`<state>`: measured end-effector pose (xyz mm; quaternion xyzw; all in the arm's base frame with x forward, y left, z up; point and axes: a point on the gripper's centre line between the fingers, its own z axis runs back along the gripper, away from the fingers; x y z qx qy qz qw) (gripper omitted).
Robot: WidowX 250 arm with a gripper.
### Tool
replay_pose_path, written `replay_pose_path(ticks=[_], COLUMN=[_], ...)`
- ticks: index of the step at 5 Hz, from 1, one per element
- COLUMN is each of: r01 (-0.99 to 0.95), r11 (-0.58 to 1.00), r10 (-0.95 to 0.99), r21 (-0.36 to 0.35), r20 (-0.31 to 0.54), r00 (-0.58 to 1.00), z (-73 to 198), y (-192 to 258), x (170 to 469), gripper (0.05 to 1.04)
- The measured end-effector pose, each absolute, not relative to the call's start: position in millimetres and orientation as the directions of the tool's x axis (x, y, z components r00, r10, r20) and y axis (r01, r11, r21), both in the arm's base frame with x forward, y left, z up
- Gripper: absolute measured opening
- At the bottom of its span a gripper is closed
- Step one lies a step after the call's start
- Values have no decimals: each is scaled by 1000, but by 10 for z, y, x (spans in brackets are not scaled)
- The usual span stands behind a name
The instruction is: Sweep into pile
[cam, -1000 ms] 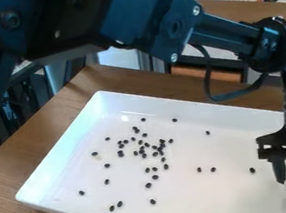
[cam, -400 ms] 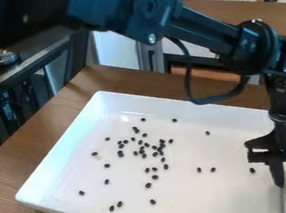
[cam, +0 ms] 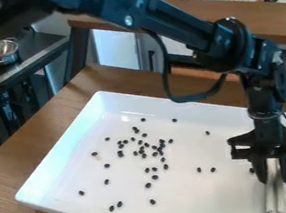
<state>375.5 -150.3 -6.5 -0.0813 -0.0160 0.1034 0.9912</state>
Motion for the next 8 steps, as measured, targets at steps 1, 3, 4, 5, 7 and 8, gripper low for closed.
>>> replay_pose_path(ticks=[1, 3, 4, 5, 7, 8], r01=[-203, -266, -305, -316, -358, -391], r11=[960, 940, 929, 926, 909, 897], r10=[204, 265, 299, 307, 354, 383], r21=[-194, -215, -211, -208, -214, -208], r20=[-12, -34, -60, -74, -57, -81], r00=[979, 964, 952, 949, 934, 920], z=[-82, -88, -77, -90, -93, -71], y=[-1301, -669, -294, -43, 493, 791], x=[3777, 3706, 3507, 3380, 3292, 3210], gripper=[365, 365, 365, 365, 365, 365])
